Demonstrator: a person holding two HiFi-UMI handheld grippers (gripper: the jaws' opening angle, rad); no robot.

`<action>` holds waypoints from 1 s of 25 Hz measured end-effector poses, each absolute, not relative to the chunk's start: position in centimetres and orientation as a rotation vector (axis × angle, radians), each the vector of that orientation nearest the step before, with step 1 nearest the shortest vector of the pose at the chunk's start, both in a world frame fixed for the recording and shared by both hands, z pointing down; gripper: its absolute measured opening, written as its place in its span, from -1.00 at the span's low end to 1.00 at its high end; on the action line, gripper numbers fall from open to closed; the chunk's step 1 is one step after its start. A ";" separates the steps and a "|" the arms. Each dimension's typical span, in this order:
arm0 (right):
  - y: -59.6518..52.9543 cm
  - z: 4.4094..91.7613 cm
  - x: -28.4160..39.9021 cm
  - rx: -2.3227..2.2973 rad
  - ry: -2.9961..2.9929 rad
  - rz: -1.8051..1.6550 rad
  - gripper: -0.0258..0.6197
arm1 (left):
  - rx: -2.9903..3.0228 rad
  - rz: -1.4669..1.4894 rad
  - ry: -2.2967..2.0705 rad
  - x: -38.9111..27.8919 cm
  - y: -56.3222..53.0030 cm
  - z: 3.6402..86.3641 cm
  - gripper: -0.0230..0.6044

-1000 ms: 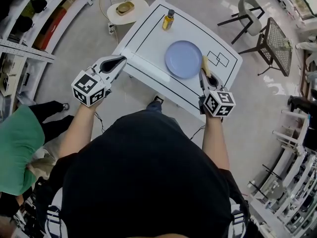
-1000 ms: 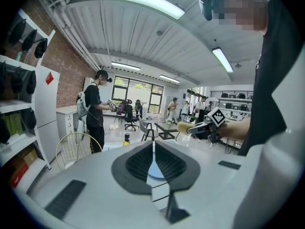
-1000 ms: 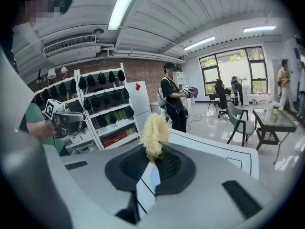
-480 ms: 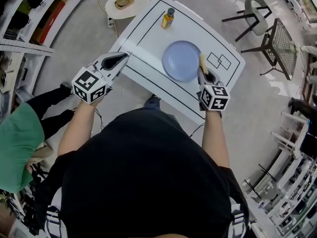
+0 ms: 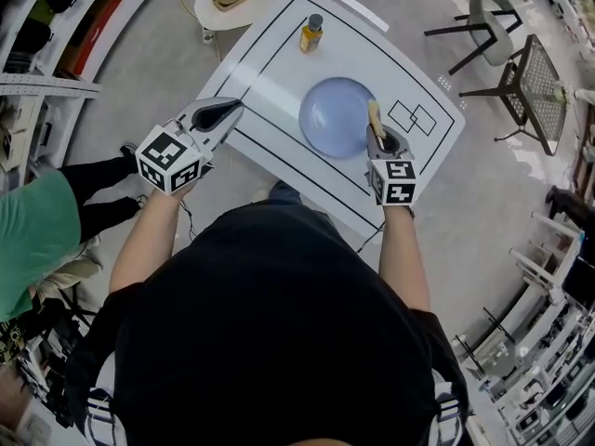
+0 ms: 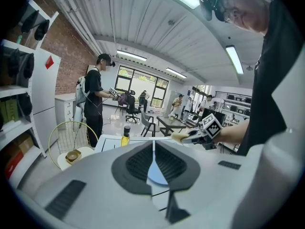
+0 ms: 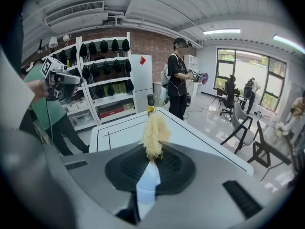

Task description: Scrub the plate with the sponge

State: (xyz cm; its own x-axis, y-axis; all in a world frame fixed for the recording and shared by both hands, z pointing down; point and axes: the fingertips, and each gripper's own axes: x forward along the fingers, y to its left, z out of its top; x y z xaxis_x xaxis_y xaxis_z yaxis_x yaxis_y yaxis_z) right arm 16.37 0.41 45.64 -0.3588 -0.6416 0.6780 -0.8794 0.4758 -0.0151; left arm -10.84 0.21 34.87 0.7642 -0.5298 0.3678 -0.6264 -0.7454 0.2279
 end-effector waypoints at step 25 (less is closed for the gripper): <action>-2.9 56.4 12.7 0.681 -1.976 -0.072 -0.83 | 2.545 0.497 -0.882 -6.0 -2.7 37.8 -0.86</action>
State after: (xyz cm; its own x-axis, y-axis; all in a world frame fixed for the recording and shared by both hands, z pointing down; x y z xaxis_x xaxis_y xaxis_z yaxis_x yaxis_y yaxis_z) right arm 12.74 -2.86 56.42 -0.3386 -0.4909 0.8028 -0.4309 0.8393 0.3315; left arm -6.04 -2.72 37.81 0.7377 -0.5036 0.4497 -0.6456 -0.7210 0.2518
